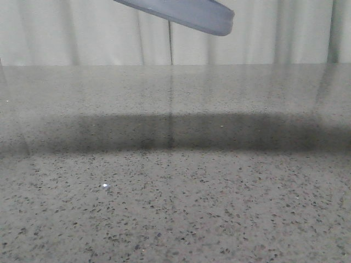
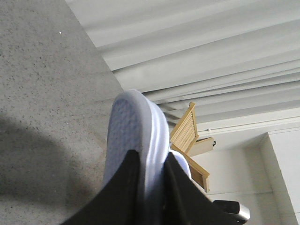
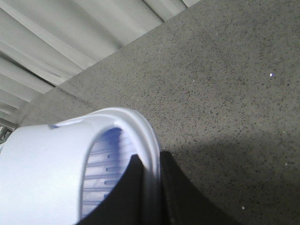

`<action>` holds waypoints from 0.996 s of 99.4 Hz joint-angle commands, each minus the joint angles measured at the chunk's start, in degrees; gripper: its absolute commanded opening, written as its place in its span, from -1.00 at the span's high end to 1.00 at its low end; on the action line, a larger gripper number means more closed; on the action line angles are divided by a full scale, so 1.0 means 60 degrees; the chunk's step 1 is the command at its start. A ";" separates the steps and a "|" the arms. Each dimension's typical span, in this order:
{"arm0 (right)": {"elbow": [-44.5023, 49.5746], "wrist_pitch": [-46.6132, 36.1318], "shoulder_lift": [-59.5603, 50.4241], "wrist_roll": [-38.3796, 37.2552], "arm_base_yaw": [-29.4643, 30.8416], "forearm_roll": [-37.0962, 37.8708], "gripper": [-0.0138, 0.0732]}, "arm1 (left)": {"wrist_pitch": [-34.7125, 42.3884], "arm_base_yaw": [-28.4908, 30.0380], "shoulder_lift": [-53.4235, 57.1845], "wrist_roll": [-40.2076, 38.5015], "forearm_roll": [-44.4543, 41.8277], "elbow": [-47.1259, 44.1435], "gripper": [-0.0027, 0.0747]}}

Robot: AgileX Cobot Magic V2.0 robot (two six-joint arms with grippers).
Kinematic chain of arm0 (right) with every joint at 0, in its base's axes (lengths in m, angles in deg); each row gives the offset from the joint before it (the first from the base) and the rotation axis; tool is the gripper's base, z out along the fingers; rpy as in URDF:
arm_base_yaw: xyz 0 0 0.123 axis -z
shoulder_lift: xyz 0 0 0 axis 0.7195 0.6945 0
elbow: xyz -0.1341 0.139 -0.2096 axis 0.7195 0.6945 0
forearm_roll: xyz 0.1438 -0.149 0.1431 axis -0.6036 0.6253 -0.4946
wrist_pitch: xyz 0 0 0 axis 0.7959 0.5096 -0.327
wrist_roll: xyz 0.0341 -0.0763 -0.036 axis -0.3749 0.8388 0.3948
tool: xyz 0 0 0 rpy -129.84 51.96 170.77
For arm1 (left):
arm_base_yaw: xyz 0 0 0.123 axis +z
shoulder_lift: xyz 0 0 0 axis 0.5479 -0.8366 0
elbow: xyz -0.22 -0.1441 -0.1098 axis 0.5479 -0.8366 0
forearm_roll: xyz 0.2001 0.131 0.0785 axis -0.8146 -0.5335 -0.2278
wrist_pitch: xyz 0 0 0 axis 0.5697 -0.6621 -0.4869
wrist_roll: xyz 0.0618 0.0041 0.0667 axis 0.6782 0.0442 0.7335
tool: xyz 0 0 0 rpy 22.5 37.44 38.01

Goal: Insert blue slippers together front up
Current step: 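Bring the right-held slipper over the left-held slipper, stacking them sole to top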

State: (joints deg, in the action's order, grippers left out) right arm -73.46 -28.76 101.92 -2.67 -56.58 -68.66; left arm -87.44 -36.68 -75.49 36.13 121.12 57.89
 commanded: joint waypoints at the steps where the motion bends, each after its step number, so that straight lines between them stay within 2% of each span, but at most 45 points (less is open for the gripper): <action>1: -0.0106 -0.1097 -0.0007 0.0528 -0.0011 -0.0768 0.93 | -0.1098 -0.0050 -0.0097 -0.0062 0.1036 0.0330 0.89; 19: -0.0088 -0.1116 0.0148 0.0898 -0.0011 -0.1112 0.93 | -0.2036 -0.0050 -0.0565 0.0273 0.1698 0.0330 0.89; 37: -0.0088 -0.1091 0.0606 0.1996 -0.0380 -0.2344 0.93 | -0.2476 -0.0198 -0.0971 0.0572 0.1956 0.0330 0.89; 69: -0.0088 -0.1003 0.1513 0.4942 -0.1235 -0.5434 0.93 | -0.2671 -0.1461 -0.1515 0.1266 0.2575 0.0330 0.89; 88: -0.0088 0.0106 0.1899 0.7731 -0.1511 -0.8021 0.93 | -0.2522 -0.2254 -0.1833 0.1484 0.2575 0.0330 0.89; 99: -0.0088 0.0091 0.1900 0.8353 -0.1511 -0.8226 0.93 | -0.2389 -0.2398 -0.1921 0.1699 0.2575 0.0330 0.89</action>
State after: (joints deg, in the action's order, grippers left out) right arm -71.69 -41.24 114.01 43.15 -63.59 -111.37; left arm -89.56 -48.19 -86.63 47.32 133.24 58.15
